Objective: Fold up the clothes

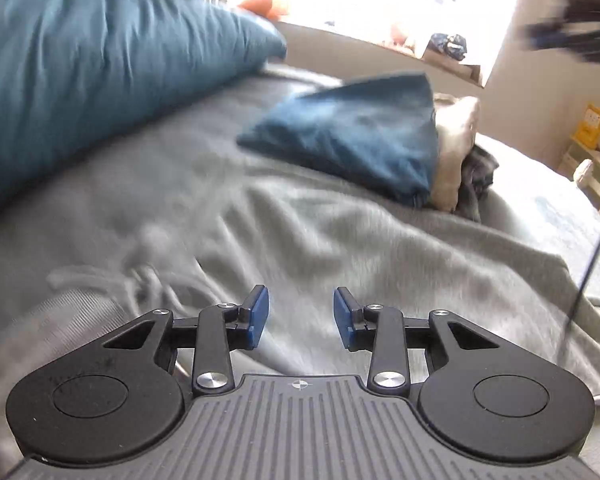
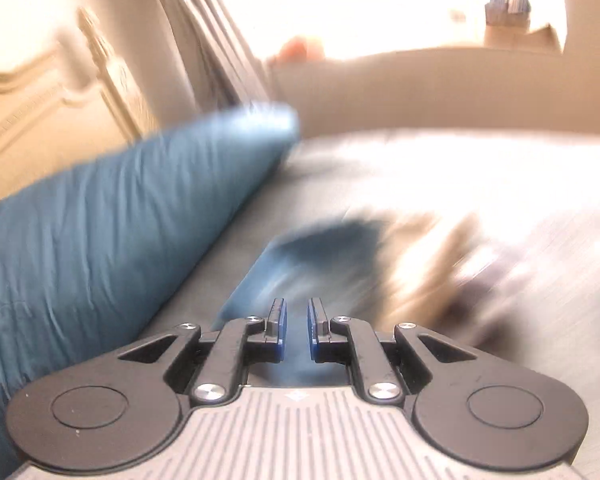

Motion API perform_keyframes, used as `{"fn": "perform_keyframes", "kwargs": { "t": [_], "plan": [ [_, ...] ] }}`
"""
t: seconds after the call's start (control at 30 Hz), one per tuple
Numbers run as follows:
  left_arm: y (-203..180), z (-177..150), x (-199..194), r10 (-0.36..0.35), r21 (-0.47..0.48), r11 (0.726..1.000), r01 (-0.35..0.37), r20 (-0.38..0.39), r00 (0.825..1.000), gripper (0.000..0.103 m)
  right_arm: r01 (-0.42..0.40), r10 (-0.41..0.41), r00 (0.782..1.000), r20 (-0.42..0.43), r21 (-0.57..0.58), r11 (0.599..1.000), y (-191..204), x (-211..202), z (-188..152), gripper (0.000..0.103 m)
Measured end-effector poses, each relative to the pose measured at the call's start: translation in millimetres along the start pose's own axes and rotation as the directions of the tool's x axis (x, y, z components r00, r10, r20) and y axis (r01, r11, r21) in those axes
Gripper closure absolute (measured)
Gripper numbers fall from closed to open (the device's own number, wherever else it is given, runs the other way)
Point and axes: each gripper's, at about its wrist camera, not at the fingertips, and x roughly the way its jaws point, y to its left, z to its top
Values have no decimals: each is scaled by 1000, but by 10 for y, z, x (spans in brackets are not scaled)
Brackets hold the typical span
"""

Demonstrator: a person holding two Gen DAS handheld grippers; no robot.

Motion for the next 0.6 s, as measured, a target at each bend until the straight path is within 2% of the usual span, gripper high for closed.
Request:
{"fn": "perform_keyframes", "kwargs": {
  "t": [0.1,0.17,0.27,0.33,0.4,0.47,0.53,0.57,0.6],
  "plan": [
    [-46,231,-72,7,52,999,-8,14,1000,67,18,-15,992,125,-25,1000,-416,-1039,154,89],
    [-99,397,-96,7,92,996,-9,20,1000,66,33,-26,986,166,-40,999,-682,-1638,139,83],
    [-407,571,19,-28,198,980,28,-1,1000,65,69,-59,986,154,-59,996,-1024,-2251,-45,67],
    [-689,657,157,-86,248,964,97,-58,995,64,72,-66,992,103,-56,996,-1237,-2476,-255,63],
    [-1027,669,347,-163,271,941,201,-155,974,64,88,-86,996,25,-67,994,-1437,-2388,-597,57],
    [-1401,596,567,-189,323,908,268,-254,949,64,122,-130,988,-82,-95,988,-1585,-2120,-991,56],
    [-1758,469,749,-163,420,860,288,-308,937,64,158,-193,963,-189,-188,969,-1692,-1686,-1414,56],
    [-1906,404,815,-149,465,837,289,-315,937,64,173,-231,947,-223,-251,952,-1723,-1437,-1596,56],
    [-2004,365,879,-147,479,828,293,-318,937,64,183,-263,935,-240,-309,933,-1764,-1219,-1749,56]
  ]
}}
